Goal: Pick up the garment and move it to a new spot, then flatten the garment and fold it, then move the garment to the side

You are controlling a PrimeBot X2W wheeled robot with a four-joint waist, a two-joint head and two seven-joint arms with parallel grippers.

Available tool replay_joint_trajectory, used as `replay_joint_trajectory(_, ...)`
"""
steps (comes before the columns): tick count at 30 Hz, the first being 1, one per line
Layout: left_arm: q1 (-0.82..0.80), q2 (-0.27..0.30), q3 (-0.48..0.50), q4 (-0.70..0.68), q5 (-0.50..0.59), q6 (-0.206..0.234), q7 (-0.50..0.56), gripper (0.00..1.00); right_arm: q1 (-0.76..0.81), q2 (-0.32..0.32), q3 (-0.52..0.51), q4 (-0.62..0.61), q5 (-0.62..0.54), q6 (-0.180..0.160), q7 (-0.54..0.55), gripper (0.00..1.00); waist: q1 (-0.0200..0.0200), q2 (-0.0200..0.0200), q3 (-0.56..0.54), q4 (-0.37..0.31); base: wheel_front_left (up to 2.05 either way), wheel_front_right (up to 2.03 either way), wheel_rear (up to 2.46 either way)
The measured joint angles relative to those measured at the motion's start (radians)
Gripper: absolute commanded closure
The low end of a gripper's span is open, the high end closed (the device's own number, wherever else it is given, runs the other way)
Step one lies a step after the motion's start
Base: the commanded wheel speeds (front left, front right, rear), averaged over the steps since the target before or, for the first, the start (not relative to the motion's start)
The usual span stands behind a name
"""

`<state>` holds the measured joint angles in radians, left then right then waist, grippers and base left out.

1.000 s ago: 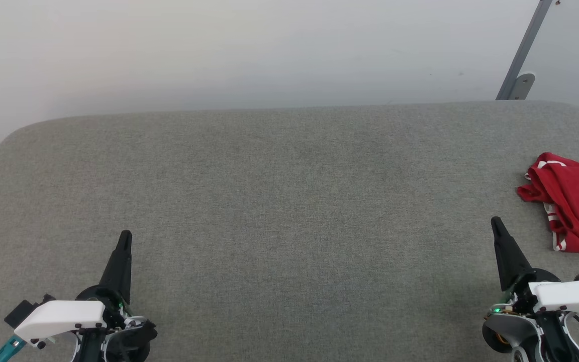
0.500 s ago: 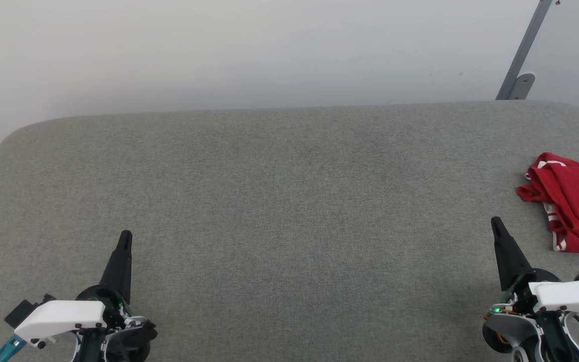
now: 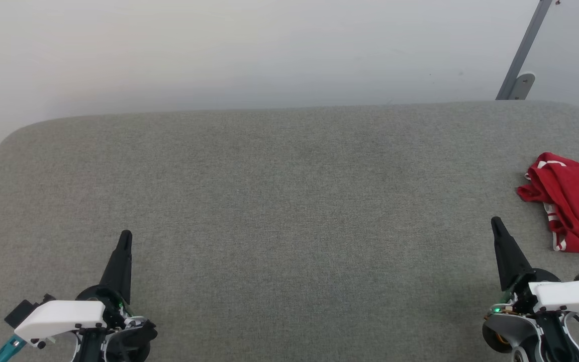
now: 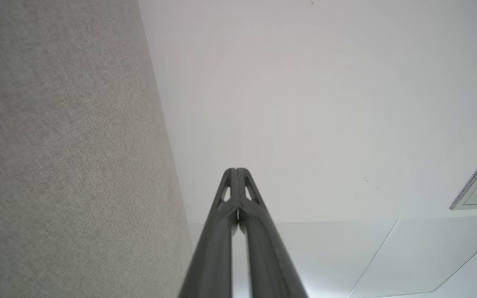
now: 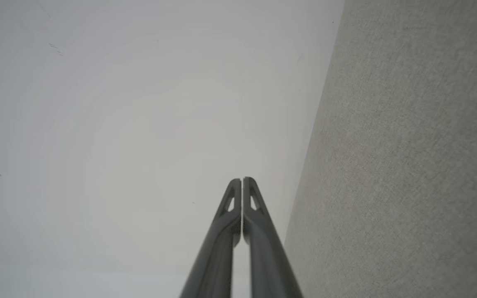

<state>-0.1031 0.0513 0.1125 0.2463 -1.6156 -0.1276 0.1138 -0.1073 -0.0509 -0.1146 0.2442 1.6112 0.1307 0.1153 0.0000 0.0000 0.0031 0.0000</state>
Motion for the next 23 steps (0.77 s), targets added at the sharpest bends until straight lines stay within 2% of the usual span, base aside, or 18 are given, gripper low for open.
replay_joint_trajectory(23,0.000,0.000,0.000,0.000,0.000,0.000,0.000,1.00,0.000,0.000,0.000,0.000,0.000,0.000,0.000,1.00,0.0000,0.0000,0.000,0.000,0.00,0.00,0.00)
